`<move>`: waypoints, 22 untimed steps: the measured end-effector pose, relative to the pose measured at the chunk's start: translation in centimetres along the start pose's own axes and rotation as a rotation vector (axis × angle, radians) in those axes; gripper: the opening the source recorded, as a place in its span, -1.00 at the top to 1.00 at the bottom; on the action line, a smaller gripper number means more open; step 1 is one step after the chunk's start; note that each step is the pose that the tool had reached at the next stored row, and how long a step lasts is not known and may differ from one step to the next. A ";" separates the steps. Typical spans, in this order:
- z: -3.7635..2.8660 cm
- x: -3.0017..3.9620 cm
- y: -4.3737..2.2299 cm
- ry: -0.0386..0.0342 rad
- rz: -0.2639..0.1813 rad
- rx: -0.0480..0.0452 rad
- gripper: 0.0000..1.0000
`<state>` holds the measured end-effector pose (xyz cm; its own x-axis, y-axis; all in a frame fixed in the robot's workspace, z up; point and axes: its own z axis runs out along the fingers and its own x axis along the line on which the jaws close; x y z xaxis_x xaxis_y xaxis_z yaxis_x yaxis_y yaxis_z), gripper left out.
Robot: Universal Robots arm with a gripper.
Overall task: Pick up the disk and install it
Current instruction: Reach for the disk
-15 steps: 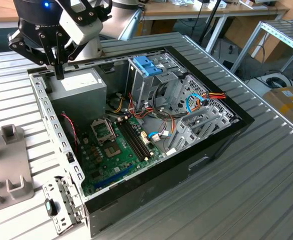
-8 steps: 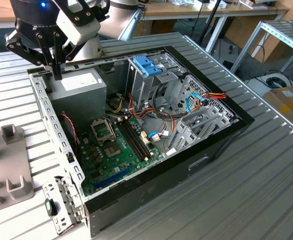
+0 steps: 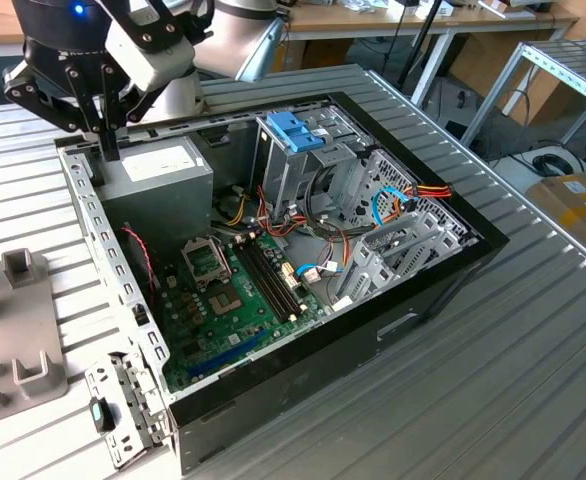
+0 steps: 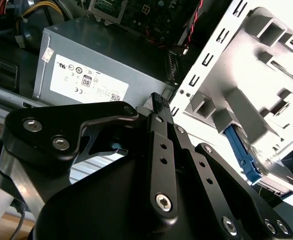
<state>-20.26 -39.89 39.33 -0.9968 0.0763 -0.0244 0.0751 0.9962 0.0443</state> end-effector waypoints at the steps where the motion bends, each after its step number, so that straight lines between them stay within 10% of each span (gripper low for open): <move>1: 0.00 0.08 -0.01 0.0000 0.000 0.0000 0.80; 22: -0.03 1.11 -0.09 0.0000 0.000 0.0000 0.80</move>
<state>-21.37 -39.90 39.33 -0.9968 0.0762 -0.0244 0.0751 0.9962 0.0443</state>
